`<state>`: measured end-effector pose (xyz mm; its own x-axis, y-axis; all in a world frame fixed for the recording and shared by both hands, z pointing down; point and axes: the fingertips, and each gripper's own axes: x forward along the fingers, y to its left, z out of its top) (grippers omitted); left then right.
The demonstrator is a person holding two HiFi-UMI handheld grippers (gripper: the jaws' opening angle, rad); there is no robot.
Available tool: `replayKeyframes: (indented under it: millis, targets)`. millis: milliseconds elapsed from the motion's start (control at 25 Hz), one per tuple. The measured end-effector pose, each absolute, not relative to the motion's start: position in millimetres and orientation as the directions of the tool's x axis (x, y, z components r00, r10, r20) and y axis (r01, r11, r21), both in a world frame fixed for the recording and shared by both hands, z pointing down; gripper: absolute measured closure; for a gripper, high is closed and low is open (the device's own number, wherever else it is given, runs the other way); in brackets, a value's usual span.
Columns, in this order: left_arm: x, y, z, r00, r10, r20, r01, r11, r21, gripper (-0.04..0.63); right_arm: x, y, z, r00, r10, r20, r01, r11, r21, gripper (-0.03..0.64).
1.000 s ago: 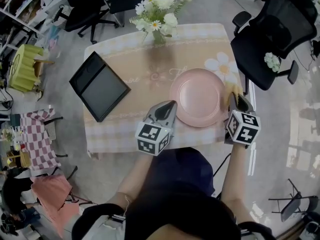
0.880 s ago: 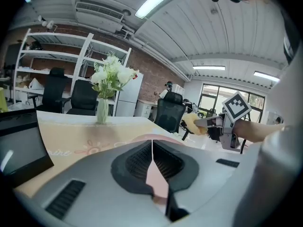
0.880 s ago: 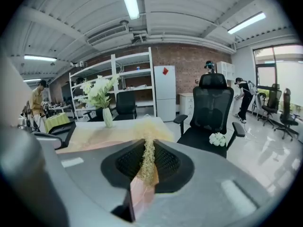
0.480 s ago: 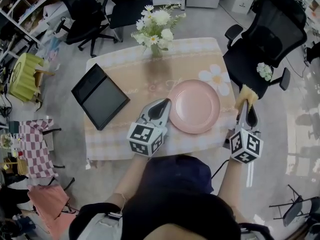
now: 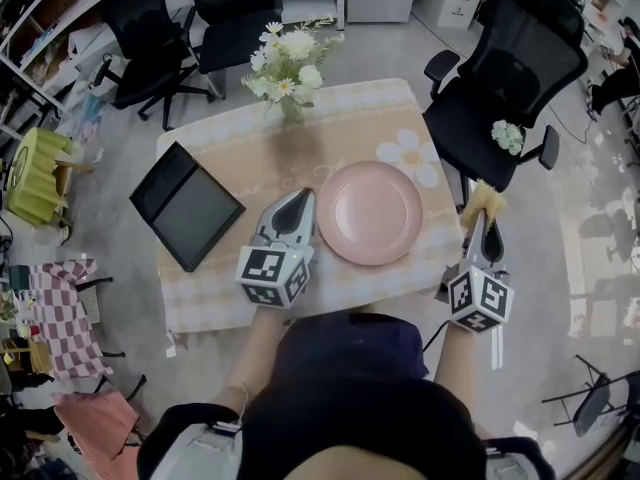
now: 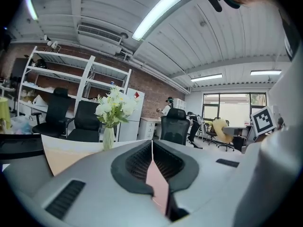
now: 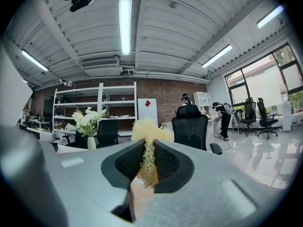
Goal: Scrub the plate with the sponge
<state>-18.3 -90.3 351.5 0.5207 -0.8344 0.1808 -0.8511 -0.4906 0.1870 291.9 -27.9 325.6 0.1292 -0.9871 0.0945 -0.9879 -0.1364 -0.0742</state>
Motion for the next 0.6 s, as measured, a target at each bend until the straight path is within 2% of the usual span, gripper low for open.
replayKeyframes:
  millis: [600]
  targets:
    - [-9.8,-93.8,363.0,0.523,-0.825,0.213,-0.851,-0.494,0.178,0.580,279.1,-26.4,333.5,0.087,-0.987,0.134,-0.995,-0.094,-0.047,0.574]
